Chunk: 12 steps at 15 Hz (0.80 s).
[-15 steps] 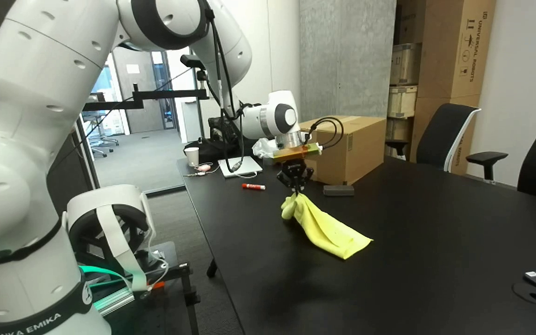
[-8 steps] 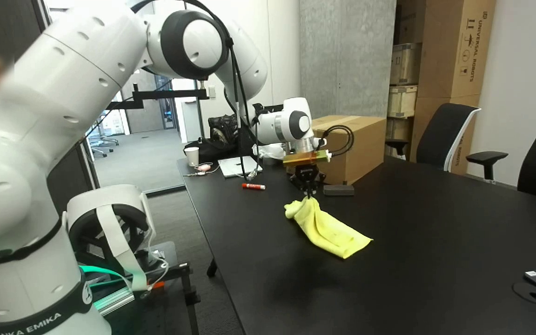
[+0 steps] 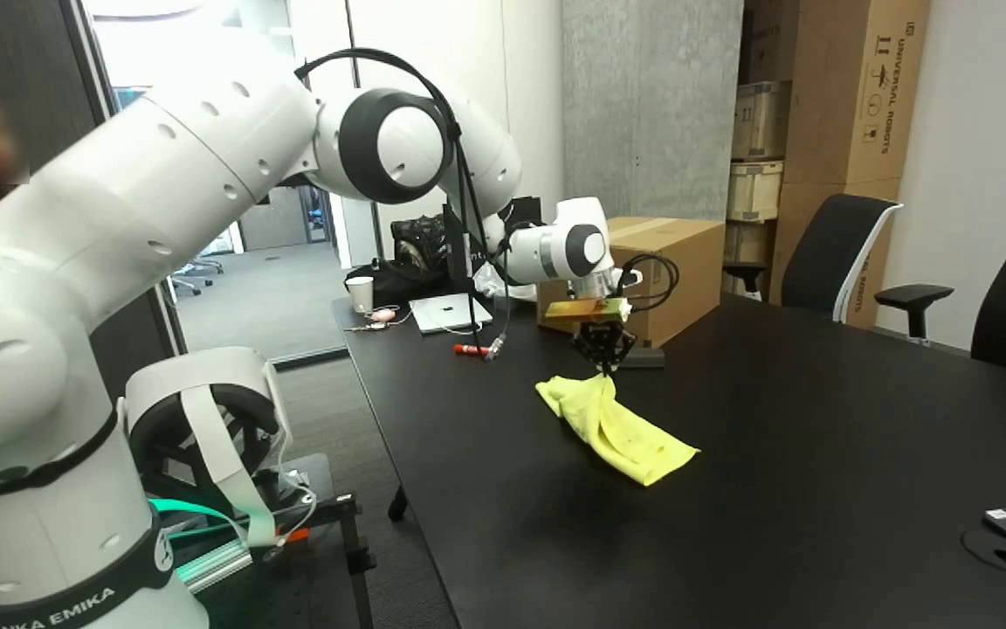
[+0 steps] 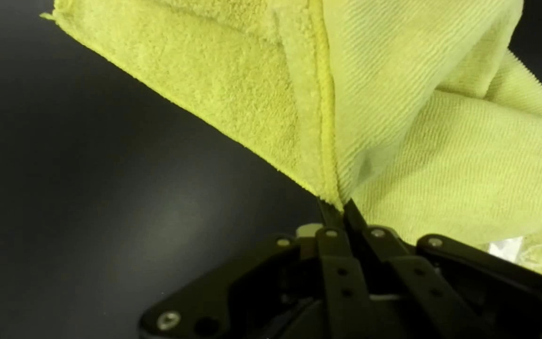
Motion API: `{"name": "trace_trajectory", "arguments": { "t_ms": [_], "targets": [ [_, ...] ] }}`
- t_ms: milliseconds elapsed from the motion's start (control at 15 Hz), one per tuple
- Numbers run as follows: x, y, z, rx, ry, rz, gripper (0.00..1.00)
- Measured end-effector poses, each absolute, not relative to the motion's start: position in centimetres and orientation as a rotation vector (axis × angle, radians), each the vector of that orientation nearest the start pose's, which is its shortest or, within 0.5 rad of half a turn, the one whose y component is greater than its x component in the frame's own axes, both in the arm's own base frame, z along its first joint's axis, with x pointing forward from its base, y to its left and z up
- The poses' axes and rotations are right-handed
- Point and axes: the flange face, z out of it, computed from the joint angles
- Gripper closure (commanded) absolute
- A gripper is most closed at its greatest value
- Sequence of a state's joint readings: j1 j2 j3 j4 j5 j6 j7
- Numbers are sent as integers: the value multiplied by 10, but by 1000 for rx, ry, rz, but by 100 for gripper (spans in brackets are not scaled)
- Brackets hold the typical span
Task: Fold the towel
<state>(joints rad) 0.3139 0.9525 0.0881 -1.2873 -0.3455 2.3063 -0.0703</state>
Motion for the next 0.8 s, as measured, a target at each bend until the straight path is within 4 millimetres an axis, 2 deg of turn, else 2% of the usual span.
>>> {"name": "trace_trajectory", "arguments": {
  "t_ms": [133, 333, 467, 667, 733, 800],
  "targets": [
    [707, 278, 176, -3164, -1002, -178, 66],
    [708, 284, 179, -3184, -946, -161, 44],
    [709, 281, 182, -3193, -919, -131, 30],
    [714, 255, 195, -3217, -843, -88, 8],
    [715, 239, 201, -3229, -803, -76, 1],
    [717, 219, 208, -3245, -753, -66, 0]
  ]
}}
